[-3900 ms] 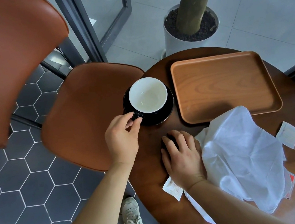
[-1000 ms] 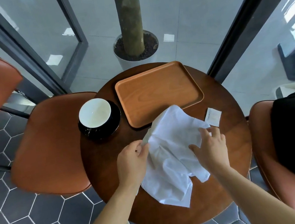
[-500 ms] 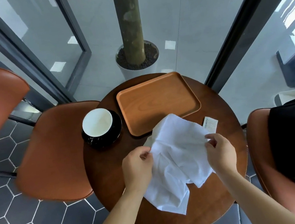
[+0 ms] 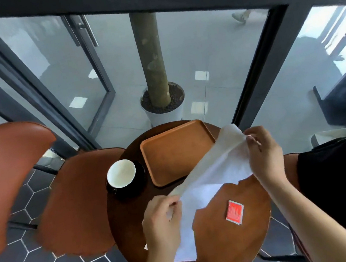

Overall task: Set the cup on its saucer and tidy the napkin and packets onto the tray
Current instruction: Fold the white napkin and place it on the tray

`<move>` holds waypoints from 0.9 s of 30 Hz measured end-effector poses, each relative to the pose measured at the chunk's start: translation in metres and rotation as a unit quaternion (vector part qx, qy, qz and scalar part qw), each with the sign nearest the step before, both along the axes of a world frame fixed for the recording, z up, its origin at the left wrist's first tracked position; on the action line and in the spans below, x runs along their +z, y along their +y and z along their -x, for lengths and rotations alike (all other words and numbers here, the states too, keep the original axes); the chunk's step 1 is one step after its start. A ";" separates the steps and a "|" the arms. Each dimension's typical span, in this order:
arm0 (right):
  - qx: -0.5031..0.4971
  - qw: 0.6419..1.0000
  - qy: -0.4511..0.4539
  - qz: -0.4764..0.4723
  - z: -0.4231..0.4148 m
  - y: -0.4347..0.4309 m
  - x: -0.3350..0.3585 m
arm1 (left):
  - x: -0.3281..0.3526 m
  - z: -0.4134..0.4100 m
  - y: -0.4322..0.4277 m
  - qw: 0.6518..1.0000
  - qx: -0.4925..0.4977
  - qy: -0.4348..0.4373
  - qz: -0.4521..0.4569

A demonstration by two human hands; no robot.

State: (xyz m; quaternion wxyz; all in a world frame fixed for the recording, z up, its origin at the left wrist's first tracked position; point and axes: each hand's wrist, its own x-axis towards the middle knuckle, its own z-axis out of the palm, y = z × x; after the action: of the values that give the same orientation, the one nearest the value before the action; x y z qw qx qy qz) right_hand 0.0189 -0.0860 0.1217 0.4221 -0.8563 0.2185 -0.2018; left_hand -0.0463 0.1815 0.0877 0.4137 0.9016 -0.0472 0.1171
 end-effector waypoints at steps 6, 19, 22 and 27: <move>0.105 0.973 0.186 0.090 -0.037 -0.024 -0.021 | -0.022 -0.011 0.004 0.976 0.015 0.216 0.004; 0.134 0.936 0.305 0.113 -0.063 -0.055 -0.052 | -0.101 -0.106 0.015 0.893 0.044 0.394 -0.212; 0.096 0.943 0.317 -0.015 -0.071 -0.065 -0.058 | -0.104 -0.113 0.011 0.881 0.068 0.430 -0.184; 0.215 0.892 0.393 0.066 -0.089 -0.081 -0.069 | -0.081 -0.107 0.000 0.904 0.158 0.394 -0.041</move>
State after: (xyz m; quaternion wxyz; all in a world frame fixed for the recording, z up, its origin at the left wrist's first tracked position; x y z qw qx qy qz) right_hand 0.1083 -0.1671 0.0524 0.2779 -0.9175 0.1630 0.2331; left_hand 0.0608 0.1814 0.0070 0.3376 0.8858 0.2584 -0.1862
